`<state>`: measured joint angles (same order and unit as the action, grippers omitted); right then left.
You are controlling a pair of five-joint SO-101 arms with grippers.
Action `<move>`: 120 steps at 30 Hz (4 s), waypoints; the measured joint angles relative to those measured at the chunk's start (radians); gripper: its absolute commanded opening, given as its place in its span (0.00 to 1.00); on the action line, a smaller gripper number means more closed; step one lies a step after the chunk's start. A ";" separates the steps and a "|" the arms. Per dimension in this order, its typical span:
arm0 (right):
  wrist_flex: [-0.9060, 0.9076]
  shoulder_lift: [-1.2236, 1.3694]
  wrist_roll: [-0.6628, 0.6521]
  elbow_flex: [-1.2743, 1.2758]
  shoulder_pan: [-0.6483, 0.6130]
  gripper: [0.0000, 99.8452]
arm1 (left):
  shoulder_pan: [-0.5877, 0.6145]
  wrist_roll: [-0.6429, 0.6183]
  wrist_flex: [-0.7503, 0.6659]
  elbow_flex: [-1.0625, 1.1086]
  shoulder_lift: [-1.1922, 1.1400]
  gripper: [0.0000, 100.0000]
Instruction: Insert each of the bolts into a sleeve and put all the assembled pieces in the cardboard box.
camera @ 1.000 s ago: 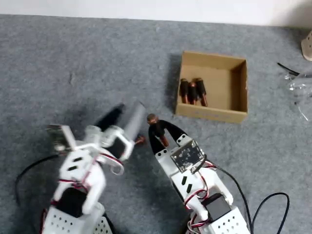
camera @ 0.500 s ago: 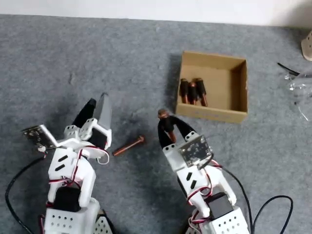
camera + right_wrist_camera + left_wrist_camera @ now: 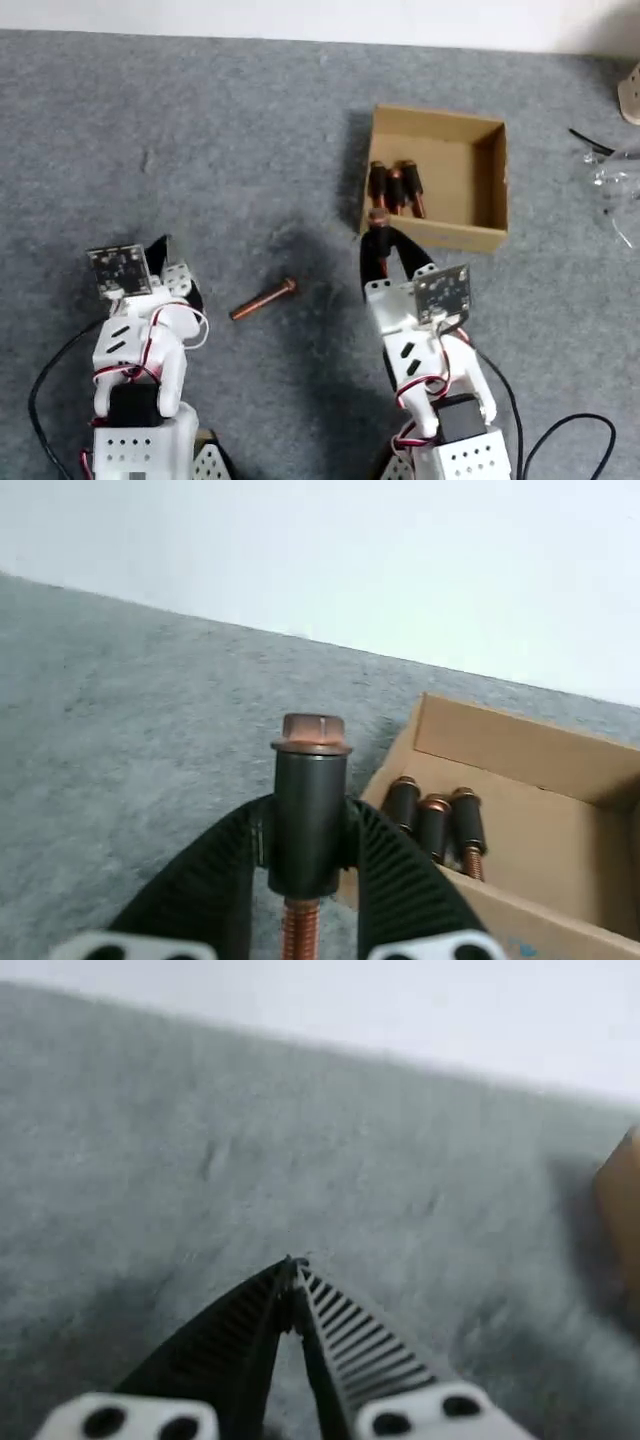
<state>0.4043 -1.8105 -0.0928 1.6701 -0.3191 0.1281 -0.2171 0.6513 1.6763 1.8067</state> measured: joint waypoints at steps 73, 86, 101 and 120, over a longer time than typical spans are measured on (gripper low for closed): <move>-0.058 2.093 0.196 -1.424 0.255 0.01 | 0.029 0.077 0.026 0.000 0.000 0.01; -0.072 2.148 0.288 -1.428 0.278 0.09 | 0.029 0.077 0.026 0.000 0.000 0.01; -0.051 2.143 0.290 -1.441 0.276 0.25 | 0.029 0.077 0.026 0.000 0.000 0.01; 0.069 1.214 0.137 -0.795 -0.221 0.25 | 0.029 0.077 0.026 0.000 0.000 0.01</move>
<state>0.4733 -0.5969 0.0437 0.8753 -0.5401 0.1573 -0.1404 0.6774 1.6763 1.8067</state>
